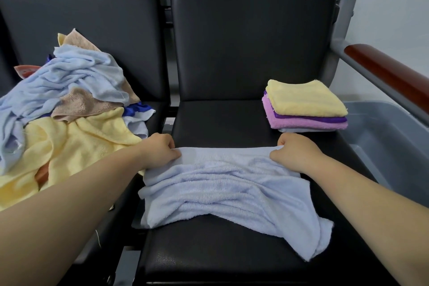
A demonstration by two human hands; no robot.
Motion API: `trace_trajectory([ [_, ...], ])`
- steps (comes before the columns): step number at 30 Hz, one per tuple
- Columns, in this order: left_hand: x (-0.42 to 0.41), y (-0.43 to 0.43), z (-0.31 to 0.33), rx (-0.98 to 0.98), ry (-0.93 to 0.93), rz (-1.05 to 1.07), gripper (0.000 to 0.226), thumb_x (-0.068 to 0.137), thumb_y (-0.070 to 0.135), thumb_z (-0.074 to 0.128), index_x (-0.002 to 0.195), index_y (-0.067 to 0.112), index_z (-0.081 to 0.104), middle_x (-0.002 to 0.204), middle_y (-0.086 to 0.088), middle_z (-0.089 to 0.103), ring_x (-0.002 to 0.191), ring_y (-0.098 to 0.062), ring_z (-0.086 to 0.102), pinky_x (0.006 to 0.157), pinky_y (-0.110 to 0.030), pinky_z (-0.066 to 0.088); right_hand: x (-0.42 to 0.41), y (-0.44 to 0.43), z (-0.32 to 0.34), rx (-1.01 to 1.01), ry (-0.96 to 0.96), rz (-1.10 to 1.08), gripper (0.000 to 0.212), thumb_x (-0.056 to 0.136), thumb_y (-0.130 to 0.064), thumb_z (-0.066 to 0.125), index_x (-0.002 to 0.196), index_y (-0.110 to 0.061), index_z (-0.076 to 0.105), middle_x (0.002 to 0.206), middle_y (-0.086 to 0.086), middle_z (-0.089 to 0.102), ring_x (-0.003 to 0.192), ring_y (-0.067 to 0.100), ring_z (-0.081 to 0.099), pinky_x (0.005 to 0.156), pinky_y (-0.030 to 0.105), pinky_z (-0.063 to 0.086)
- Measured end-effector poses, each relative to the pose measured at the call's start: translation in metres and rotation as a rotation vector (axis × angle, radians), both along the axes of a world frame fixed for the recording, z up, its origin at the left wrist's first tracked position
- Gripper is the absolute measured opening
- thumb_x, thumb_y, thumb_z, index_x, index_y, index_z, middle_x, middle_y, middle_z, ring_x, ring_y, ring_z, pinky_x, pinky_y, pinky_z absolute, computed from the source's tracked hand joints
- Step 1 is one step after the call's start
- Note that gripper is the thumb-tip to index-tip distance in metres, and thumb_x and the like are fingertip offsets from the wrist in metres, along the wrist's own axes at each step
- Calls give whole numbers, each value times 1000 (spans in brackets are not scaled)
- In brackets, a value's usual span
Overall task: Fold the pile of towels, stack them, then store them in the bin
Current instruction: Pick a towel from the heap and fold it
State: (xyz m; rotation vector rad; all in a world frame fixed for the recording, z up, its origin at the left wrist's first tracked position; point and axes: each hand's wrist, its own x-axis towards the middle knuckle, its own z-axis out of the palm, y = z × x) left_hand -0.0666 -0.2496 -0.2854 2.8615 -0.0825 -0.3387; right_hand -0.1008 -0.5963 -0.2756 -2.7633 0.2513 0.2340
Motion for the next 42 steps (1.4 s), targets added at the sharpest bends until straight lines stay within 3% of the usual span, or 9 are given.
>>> trace_trajectory([
  [5,-5,6,11,-43,8,-64,30,94,38,63,80,18,45,78,3,51,68,-15,42,63,-31,37,-3,-1,-2,34,-25,0,18,88,-24,60,79,-15,47,78,3,50,68,18,42,61,35,32],
  [17,-19,40,31,-62,-109,44,16,94,35,65,84,22,65,88,3,66,79,-12,57,63,-23,42,-5,-6,-7,120,-85,-57,12,91,-21,63,85,-16,54,81,1,58,71,17,51,62,33,40],
  [19,-22,43,31,-86,-145,74,17,95,31,63,84,18,66,85,4,64,78,-14,56,62,-22,40,-7,-4,-5,135,-91,-55,3,92,-17,61,90,-18,61,88,-1,64,78,16,58,67,34,47],
  [22,-28,41,36,-170,-204,185,24,95,25,64,83,4,66,74,1,59,68,-15,49,60,-26,37,-10,2,3,143,-86,-64,13,93,-13,59,82,-13,66,84,3,67,75,19,59,68,36,48],
  [25,-34,38,46,-365,-248,341,27,96,20,63,76,3,60,70,-4,54,66,-20,47,56,-30,35,-11,10,24,322,-67,-179,14,93,-20,67,83,-10,67,82,10,64,75,25,58,66,34,44],
  [29,-36,40,78,-594,-296,452,19,96,16,60,80,6,62,68,-11,70,57,-17,65,62,-32,52,4,17,64,929,-64,-398,14,93,-18,71,103,-9,72,86,7,66,69,16,59,56,27,45],
  [34,-25,47,162,-933,-507,436,19,93,18,61,90,1,69,83,-11,76,81,-27,75,80,-42,63,20,21,147,1132,-419,-278,17,91,-20,76,106,-14,73,96,8,77,90,16,73,90,33,60],
  [39,-46,38,207,-945,-797,364,14,97,20,63,92,9,71,87,-6,76,80,-13,74,83,-30,60,-1,12,190,1064,-649,-180,7,100,-25,69,106,-24,71,104,1,74,99,13,71,92,31,59],
  [42,-62,38,188,-954,-758,293,15,97,21,63,85,15,68,82,-5,74,80,-17,74,78,-31,61,-23,3,175,966,-657,-169,8,101,-31,66,101,-25,72,91,2,71,88,16,65,86,36,58],
])
